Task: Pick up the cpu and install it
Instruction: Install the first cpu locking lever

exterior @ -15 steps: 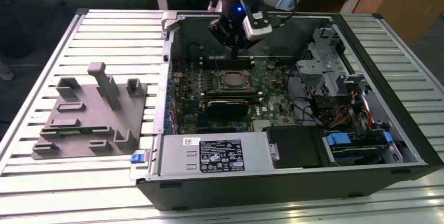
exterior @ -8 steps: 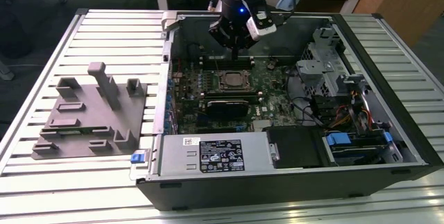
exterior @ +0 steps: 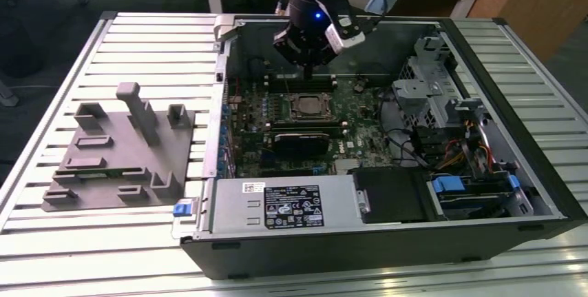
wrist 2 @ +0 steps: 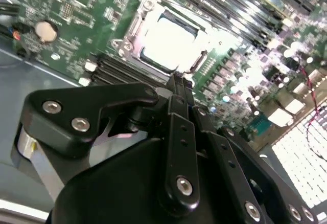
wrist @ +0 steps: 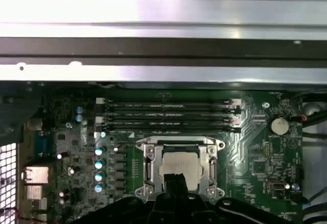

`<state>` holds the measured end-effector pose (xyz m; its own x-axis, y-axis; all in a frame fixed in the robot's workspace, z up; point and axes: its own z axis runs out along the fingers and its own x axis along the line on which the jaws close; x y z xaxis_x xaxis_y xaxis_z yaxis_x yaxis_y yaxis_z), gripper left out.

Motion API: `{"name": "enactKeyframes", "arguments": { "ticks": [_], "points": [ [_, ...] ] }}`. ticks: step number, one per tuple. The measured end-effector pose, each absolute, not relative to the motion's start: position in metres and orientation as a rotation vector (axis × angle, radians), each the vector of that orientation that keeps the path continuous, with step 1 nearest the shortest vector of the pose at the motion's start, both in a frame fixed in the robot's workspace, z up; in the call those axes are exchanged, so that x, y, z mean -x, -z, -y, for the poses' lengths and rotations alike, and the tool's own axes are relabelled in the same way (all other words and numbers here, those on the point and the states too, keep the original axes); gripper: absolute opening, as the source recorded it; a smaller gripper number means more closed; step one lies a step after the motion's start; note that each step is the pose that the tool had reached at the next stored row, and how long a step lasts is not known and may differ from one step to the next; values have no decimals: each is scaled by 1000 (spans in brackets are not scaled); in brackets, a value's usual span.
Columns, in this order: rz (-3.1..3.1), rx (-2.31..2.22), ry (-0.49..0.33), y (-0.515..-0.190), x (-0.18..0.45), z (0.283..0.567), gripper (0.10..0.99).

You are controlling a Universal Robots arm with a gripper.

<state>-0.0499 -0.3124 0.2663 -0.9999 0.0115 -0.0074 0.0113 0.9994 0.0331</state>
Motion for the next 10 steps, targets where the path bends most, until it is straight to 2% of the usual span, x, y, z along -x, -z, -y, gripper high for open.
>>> {"name": "enactKeyframes", "arguments": {
  "ticks": [10],
  "points": [
    [-3124, -17, -64, -265, 88, 312, 106]
  ]
}}
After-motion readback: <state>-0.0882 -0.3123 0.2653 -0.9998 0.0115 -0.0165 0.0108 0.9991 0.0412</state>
